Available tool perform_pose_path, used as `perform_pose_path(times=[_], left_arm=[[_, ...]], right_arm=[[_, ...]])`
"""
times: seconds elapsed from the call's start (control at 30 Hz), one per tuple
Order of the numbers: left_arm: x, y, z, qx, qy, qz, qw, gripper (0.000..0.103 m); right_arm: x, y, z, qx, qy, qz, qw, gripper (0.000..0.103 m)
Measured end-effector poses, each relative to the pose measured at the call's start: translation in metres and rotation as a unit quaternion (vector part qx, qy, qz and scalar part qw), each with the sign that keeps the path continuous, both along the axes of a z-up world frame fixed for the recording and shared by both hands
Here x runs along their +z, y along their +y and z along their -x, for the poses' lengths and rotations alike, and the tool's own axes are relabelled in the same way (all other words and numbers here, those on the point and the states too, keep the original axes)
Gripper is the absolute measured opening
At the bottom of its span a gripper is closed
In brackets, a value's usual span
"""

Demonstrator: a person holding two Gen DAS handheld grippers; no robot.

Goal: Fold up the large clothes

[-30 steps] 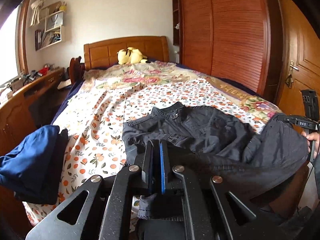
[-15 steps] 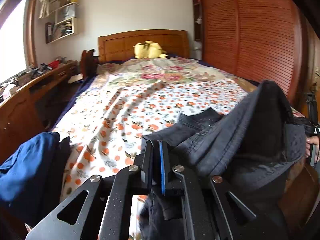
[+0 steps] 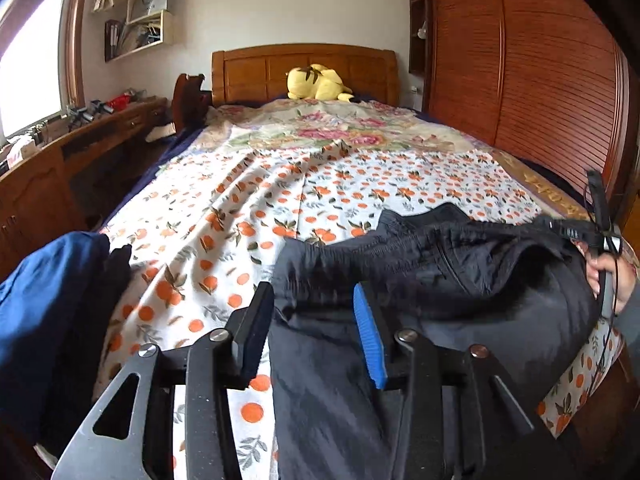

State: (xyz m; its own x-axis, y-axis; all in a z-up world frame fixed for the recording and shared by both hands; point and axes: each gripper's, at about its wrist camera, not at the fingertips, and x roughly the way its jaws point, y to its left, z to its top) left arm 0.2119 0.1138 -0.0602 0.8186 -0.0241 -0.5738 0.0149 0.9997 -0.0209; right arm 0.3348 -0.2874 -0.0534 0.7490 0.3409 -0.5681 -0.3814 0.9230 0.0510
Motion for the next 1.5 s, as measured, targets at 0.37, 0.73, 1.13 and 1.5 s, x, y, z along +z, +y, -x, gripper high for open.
perform_pose_path(times=[0.37,0.73,1.13,1.5], left_arm=[[-0.009,-0.011,-0.003,-0.020,0.010,0.019,0.9996,0.074],[-0.021,-0.017,0.004,-0.029,0.020,0.024,0.9991,0.074],[-0.039,-0.033,0.005,-0.049,0.039,0.025,0.9977,0.074],[-0.045,-0.032,0.004,-0.049,0.042,0.029,0.9975,0.074]], right_arm=[[0.008,0.005,-0.068,-0.098,0.046,-0.003,0.994,0.006],[0.022,-0.005,-0.054,-0.068,0.075,0.016,0.995,0.058],[0.004,-0.013,-0.022,-0.033,0.045,0.085,0.995,0.063],[-0.001,-0.014,0.002,-0.015,0.040,0.156,0.987,0.063]])
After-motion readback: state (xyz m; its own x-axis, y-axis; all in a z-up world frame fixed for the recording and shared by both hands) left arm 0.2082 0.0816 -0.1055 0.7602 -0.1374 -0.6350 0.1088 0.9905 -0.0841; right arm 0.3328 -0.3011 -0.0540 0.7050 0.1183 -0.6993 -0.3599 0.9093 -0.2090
